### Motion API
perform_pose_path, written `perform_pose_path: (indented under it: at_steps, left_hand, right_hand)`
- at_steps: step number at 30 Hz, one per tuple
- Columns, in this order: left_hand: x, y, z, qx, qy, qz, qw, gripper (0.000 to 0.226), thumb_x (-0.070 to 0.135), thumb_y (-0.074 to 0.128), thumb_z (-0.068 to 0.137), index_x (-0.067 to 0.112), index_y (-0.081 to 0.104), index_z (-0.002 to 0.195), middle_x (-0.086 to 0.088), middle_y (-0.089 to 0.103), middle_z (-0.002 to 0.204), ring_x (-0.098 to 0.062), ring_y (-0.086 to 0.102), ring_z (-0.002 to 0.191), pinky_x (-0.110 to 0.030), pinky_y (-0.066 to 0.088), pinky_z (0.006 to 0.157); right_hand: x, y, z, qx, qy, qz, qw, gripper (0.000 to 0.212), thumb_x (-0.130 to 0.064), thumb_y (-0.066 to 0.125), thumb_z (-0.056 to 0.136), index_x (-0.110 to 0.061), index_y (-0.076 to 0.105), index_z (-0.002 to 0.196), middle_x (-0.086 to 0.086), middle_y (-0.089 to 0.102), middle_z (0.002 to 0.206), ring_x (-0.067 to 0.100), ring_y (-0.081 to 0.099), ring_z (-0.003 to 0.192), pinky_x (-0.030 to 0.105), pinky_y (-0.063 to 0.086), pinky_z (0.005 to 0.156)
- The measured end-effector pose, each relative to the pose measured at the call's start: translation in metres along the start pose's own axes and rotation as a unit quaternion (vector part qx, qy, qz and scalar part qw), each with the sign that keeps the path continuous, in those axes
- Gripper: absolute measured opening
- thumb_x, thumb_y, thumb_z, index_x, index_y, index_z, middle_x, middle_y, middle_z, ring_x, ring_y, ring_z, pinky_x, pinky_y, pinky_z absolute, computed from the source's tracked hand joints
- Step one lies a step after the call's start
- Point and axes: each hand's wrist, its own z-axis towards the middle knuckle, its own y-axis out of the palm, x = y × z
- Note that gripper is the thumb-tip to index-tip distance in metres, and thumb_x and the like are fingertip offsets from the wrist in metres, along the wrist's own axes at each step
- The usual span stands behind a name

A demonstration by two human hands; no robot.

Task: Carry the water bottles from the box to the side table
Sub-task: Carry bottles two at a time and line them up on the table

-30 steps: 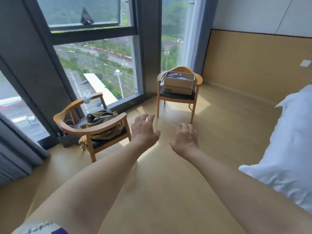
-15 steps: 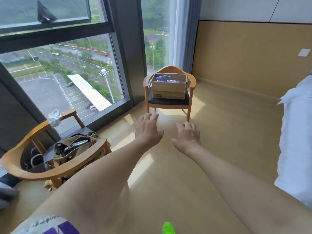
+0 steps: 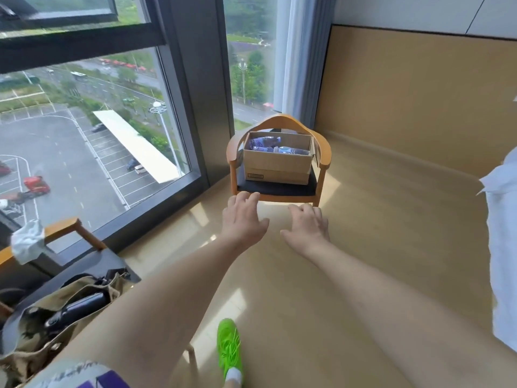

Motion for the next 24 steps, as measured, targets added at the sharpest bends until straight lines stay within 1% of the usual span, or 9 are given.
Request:
perform_pose_path:
  at_steps: [5, 8, 10, 13, 18, 24]
  left_hand:
    - [-0.038, 0.016, 0.116, -0.016, 0.023, -0.008, 1.0, 0.067, 0.045, 0.066, 0.085, 0.026, 0.042, 0.145, -0.001, 0.043, 0.145, -0.026, 0.035, 0.134, -0.041, 0.041, 0.104]
    - [-0.055, 0.016, 0.191, -0.026, 0.021, -0.013, 0.999, 0.062, 0.046, 0.063, 0.082, 0.028, 0.046, 0.139, 0.0, 0.047, 0.139, -0.026, 0.038, 0.129, -0.042, 0.043, 0.099]
    - [-0.062, 0.017, 0.239, -0.029, 0.035, -0.011, 0.999, 0.057, 0.045, 0.063, 0.081, 0.029, 0.048, 0.134, 0.0, 0.049, 0.134, -0.026, 0.04, 0.125, -0.042, 0.046, 0.096]
    - [-0.068, 0.023, 0.298, -0.039, 0.04, -0.018, 0.998, 0.059, 0.044, 0.064, 0.081, 0.026, 0.047, 0.135, -0.002, 0.05, 0.132, -0.027, 0.041, 0.122, -0.043, 0.048, 0.093]
    - [-0.078, 0.054, 0.376, -0.077, 0.041, -0.011, 0.996, 0.068, 0.044, 0.063, 0.081, 0.023, 0.044, 0.143, -0.004, 0.048, 0.139, -0.028, 0.04, 0.129, -0.043, 0.044, 0.098]
    - [-0.085, 0.113, 0.484, -0.084, 0.022, -0.01, 0.996, 0.065, 0.045, 0.064, 0.081, 0.028, 0.043, 0.14, -0.002, 0.048, 0.137, -0.028, 0.041, 0.126, -0.045, 0.046, 0.097]
  right_hand:
    - [-0.02, 0.019, 0.112, -0.01, 0.031, -0.011, 0.999, 0.052, -0.034, 0.064, 0.091, -0.028, 0.045, 0.14, 0.006, 0.048, 0.137, 0.028, 0.041, 0.126, 0.038, 0.039, 0.101]
    - [-0.034, 0.016, 0.181, -0.009, 0.047, -0.001, 0.999, 0.048, -0.027, 0.061, 0.089, -0.027, 0.047, 0.135, 0.006, 0.049, 0.132, 0.028, 0.041, 0.122, 0.038, 0.038, 0.099]
    - [-0.045, 0.013, 0.223, 0.003, 0.045, 0.005, 0.999, 0.048, -0.033, 0.062, 0.089, -0.025, 0.048, 0.134, 0.007, 0.05, 0.129, 0.029, 0.043, 0.119, 0.039, 0.04, 0.098]
    - [-0.054, 0.013, 0.276, 0.013, 0.048, 0.013, 0.999, 0.051, -0.041, 0.065, 0.09, -0.023, 0.049, 0.135, 0.008, 0.051, 0.13, 0.029, 0.044, 0.121, 0.04, 0.04, 0.098]
    - [-0.039, 0.028, 0.359, -0.014, 0.082, 0.011, 0.996, 0.056, -0.042, 0.065, 0.091, -0.023, 0.046, 0.14, 0.008, 0.051, 0.133, 0.029, 0.044, 0.123, 0.041, 0.041, 0.1]
    - [-0.005, 0.058, 0.481, -0.039, 0.094, 0.015, 0.995, 0.059, -0.044, 0.069, 0.088, -0.024, 0.047, 0.139, 0.007, 0.051, 0.133, 0.029, 0.044, 0.124, 0.042, 0.041, 0.101]
